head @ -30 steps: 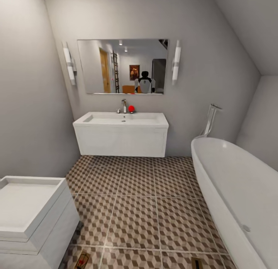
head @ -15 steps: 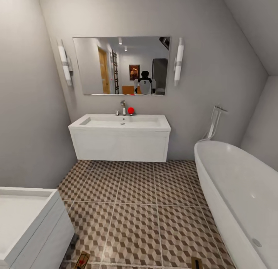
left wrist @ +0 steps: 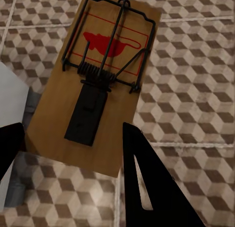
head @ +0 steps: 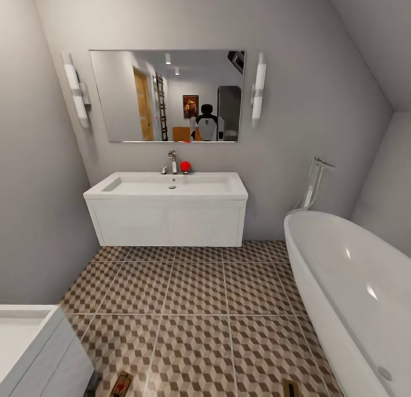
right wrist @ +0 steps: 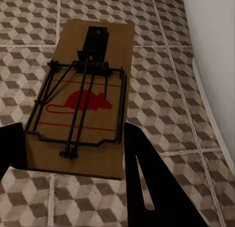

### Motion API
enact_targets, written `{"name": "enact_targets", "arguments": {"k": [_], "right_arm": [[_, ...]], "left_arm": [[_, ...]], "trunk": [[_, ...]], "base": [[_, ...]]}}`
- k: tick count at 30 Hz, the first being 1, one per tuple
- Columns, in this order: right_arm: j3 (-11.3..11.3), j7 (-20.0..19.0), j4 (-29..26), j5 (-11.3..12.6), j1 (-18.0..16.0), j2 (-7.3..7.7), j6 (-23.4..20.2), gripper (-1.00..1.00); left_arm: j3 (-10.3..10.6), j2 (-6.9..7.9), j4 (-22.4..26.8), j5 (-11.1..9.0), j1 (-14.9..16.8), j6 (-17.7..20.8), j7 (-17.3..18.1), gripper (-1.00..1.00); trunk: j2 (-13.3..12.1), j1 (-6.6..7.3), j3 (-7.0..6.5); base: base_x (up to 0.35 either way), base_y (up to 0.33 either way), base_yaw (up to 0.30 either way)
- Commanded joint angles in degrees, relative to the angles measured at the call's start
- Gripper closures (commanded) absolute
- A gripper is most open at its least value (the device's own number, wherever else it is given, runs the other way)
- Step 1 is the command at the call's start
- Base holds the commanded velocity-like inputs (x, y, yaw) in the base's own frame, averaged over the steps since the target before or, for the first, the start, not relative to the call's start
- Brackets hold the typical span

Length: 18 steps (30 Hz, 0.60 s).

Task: Take the four mousetraps from the cabinet in the bathroom and place them on the bathroom floor. Make sure all four end up on the same floor surface, and ensure that at least two of them are either under or directly next to the same bathroom sink.

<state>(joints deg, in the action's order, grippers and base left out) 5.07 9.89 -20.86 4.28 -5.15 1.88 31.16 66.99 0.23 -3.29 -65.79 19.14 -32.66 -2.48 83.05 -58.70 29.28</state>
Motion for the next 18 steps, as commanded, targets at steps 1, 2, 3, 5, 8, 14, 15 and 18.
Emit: {"name": "enact_targets", "arguments": {"k": [1,2,3,5,8,14,15,18], "right_arm": [[0.47,0.04,0.03,0.64,-0.04,0.05,0.18,1.0],[0.47,0.04,0.03,0.64,-0.04,0.05,0.17,1.0],[0.47,0.04,0.03,0.64,-0.04,0.05,0.16,1.0],[0.47,0.04,0.03,0.64,-0.04,0.05,0.14,1.0],[0.47,0.04,0.03,0.64,-0.04,0.05,0.13,1.0],[0.47,0.04,0.03,0.64,-0.04,0.05,0.13,1.0],[0.47,0.04,0.03,0.64,-0.04,0.05,0.13,1.0],[0.47,0.04,0.03,0.64,-0.04,0.06,0.15,1.0]], "left_arm": [[0.42,-0.03,-0.05,-0.01,0.02,-0.12,-0.25,1.0],[0.42,-0.04,-0.05,-0.02,0.02,-0.12,-0.25,1.0],[0.42,-0.05,-0.05,-0.03,0.02,-0.12,-0.25,1.0],[0.42,-0.04,-0.05,-0.04,0.02,-0.12,-0.25,1.0],[0.42,-0.05,-0.05,-0.04,0.02,-0.12,-0.25,1.0],[0.42,-0.06,-0.05,-0.04,0.02,-0.12,-0.25,1.0],[0.42,-0.04,-0.05,-0.04,0.02,-0.12,-0.25,1.0],[0.42,-0.05,-0.05,-0.04,0.02,-0.12,-0.25,1.0]], "trunk": [[0.03,-0.03,0.06],[0.03,-0.03,0.06],[0.03,-0.03,0.06],[0.03,-0.03,0.06],[0.03,-0.03,0.06],[0.03,-0.03,0.06],[0.03,-0.03,0.06],[0.03,-0.03,0.06]], "base": [[0.282,0.0,-0.012],[0.282,0.0,-0.01],[0.282,0.0,-0.006],[0.282,0.0,-0.003],[0.282,0.0,-0.001],[0.282,0.0,0.0],[0.282,0.0,0.0],[0.282,0.0,0.0]]}}
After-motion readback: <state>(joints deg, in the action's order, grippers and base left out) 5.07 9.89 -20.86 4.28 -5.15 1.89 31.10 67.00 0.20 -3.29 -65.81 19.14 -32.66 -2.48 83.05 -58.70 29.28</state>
